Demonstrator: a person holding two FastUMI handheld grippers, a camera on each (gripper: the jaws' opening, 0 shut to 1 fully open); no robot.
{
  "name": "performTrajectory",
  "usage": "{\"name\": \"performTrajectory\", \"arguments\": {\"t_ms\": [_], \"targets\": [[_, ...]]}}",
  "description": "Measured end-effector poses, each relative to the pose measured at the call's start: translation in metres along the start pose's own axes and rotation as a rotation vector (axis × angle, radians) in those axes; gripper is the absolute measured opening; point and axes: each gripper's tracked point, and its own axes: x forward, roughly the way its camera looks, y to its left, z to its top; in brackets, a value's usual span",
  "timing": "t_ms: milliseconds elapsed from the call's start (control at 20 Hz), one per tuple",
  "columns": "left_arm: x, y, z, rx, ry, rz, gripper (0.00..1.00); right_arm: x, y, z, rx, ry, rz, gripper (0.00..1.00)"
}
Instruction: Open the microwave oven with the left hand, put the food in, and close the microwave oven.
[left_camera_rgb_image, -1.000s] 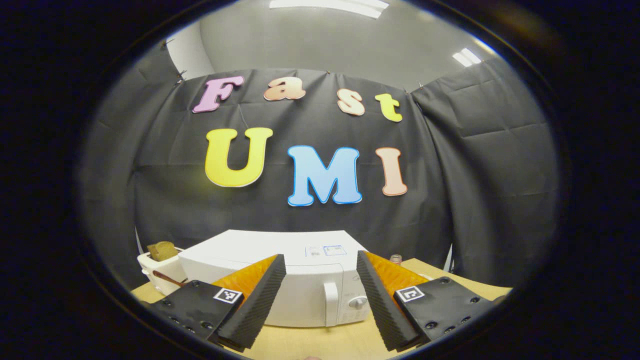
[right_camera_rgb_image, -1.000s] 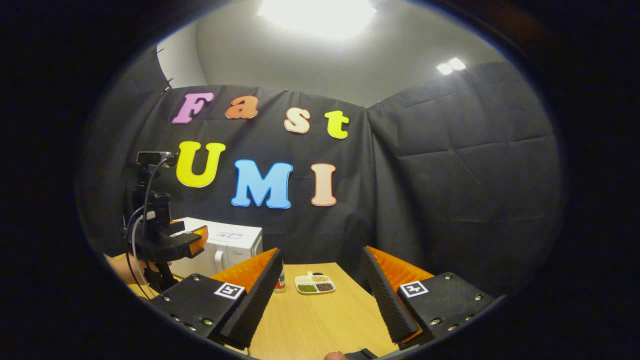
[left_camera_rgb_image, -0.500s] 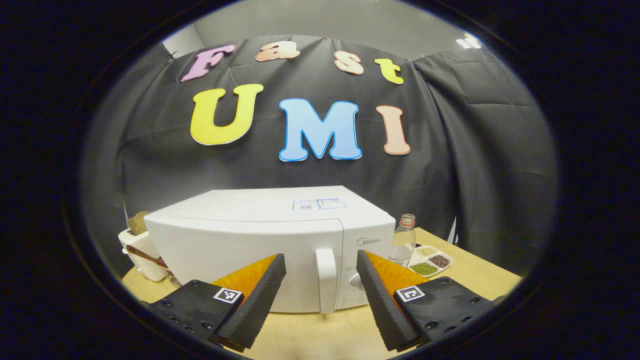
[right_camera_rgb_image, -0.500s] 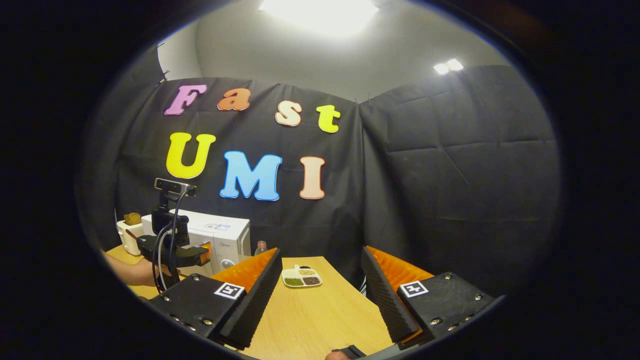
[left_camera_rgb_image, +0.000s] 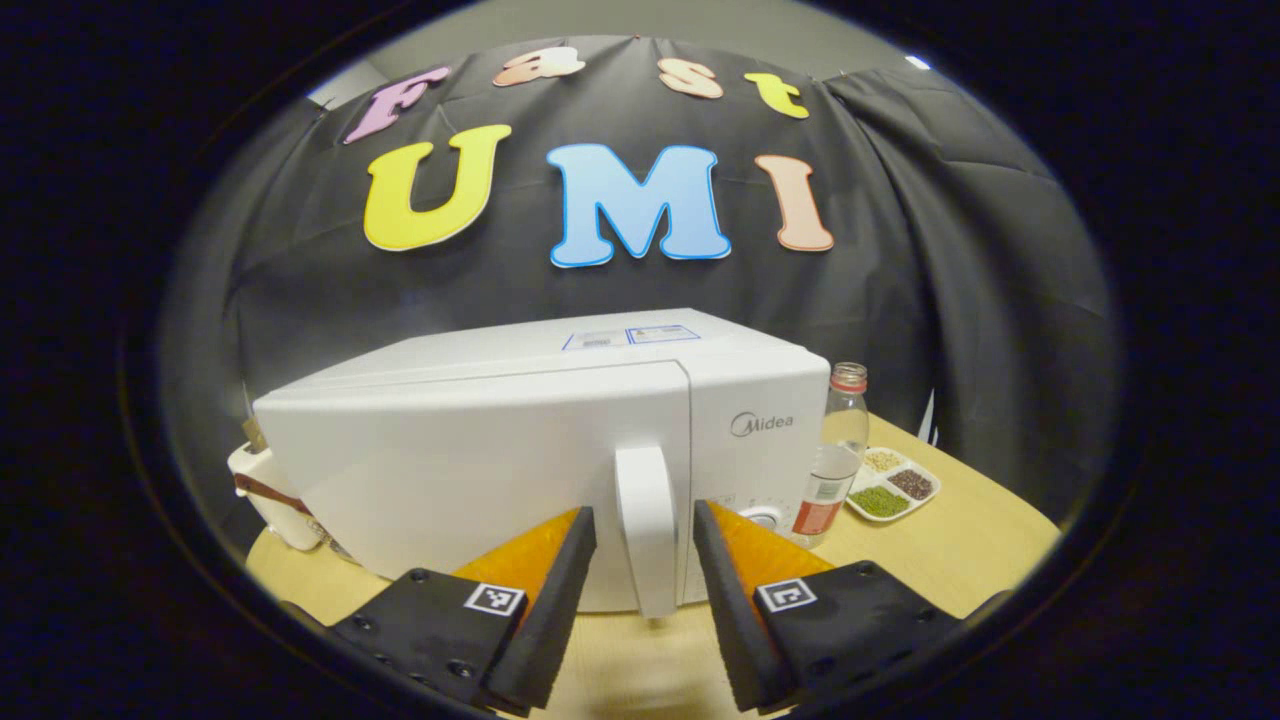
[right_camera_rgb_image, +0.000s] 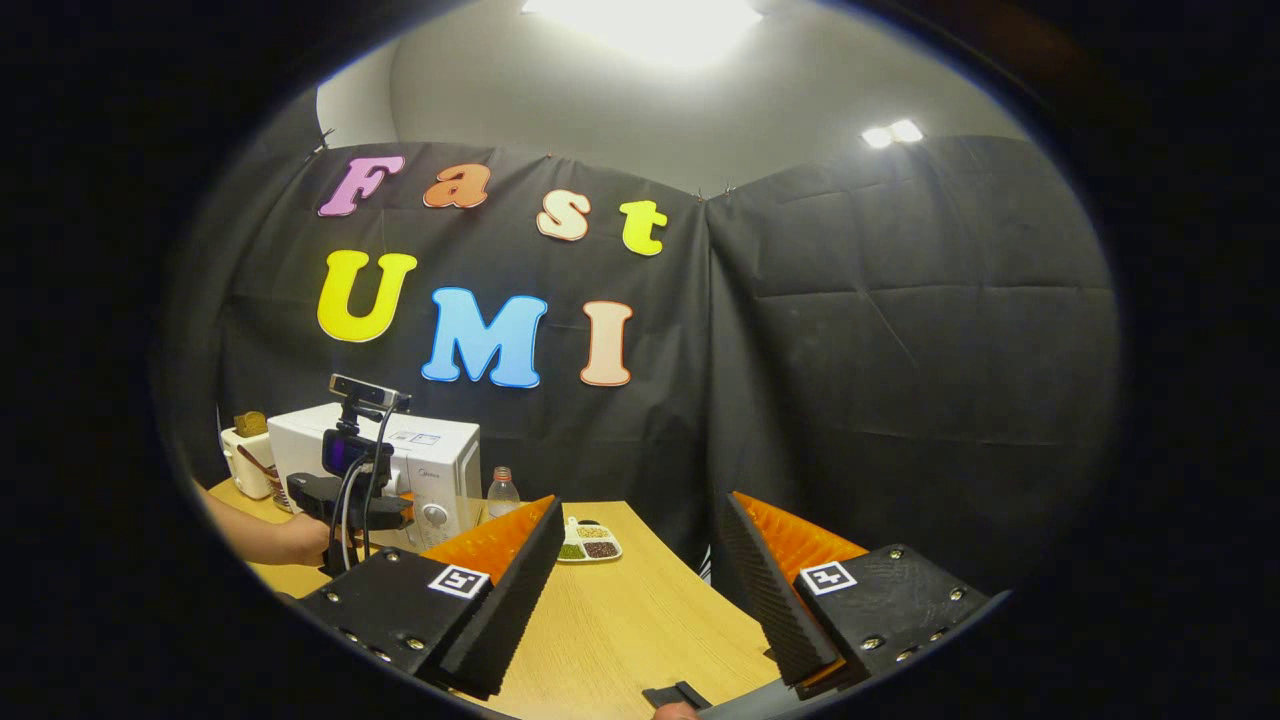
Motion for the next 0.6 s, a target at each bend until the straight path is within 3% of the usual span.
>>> {"name": "performTrajectory", "arguments": {"t_ms": [150, 200, 350, 600], "targets": [[0.0025, -0.0030, -0.0047, 0.015, 0.024, 0.008, 0.49, -0.0011, -0.0026, 0.0003, 0.000, -0.003, -0.004, 0.97], [0.0056, -0.0022, -0.0047, 0.019, 0.028, 0.015, 0.37, -0.0016, -0.0033, -0.0003, 0.000, -0.002, -0.003, 0.97], [0.0035, -0.0010, -0.0058, 0.016, 0.082, 0.026, 0.35, -0.0035, -0.0040, -0.0022, 0.004, 0.001, 0.006, 0.97], [0.0022, -0.0037, -0.0050, -0.018, 0.088, 0.037, 0.19, -0.0030, -0.0088, -0.0036, 0.005, -0.005, 0.015, 0.97]]}}
